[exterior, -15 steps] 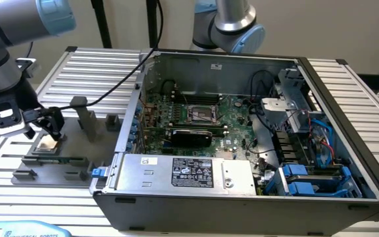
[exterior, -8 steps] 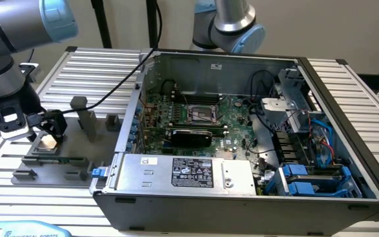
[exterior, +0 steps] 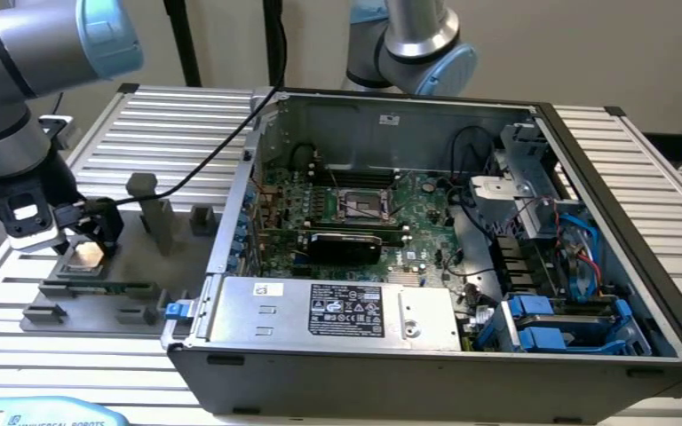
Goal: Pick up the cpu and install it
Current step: 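Pick up the cpu and move it towards the insertion slot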
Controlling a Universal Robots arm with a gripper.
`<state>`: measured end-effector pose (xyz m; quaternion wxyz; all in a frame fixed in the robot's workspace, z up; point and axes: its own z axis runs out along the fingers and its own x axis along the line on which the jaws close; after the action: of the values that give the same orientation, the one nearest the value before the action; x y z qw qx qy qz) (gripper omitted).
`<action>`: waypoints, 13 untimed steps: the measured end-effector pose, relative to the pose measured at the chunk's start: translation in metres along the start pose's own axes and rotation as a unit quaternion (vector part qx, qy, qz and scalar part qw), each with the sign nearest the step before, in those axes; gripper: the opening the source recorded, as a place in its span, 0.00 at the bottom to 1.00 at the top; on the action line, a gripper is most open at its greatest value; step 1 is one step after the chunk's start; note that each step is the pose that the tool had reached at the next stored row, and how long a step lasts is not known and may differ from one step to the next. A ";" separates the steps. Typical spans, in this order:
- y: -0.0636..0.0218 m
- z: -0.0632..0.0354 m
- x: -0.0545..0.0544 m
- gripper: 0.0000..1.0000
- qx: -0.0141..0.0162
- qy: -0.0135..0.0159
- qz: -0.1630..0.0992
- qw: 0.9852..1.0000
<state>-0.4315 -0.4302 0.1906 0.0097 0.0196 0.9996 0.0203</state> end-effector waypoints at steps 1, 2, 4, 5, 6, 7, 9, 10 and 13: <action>0.0000 0.0003 0.000 0.73 0.000 0.000 -0.001 1.000; 0.0000 0.0007 0.000 0.73 0.000 0.000 -0.003 1.000; 0.0000 0.0015 0.000 0.73 0.000 0.000 -0.005 1.000; 0.0000 0.0020 0.001 0.73 0.000 0.000 -0.006 1.000; 0.0000 0.0024 0.001 0.73 0.000 0.000 -0.006 1.000; 0.0000 0.0029 0.001 0.73 0.000 0.000 -0.007 1.000; 0.0000 0.0036 0.001 0.73 0.000 0.000 -0.007 1.000; -0.0001 0.0039 0.001 0.73 0.000 0.000 -0.007 1.000; -0.0001 0.0047 0.001 0.73 0.000 0.000 -0.007 1.000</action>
<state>-0.4320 -0.4301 0.1859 0.0096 0.0125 0.9997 0.0202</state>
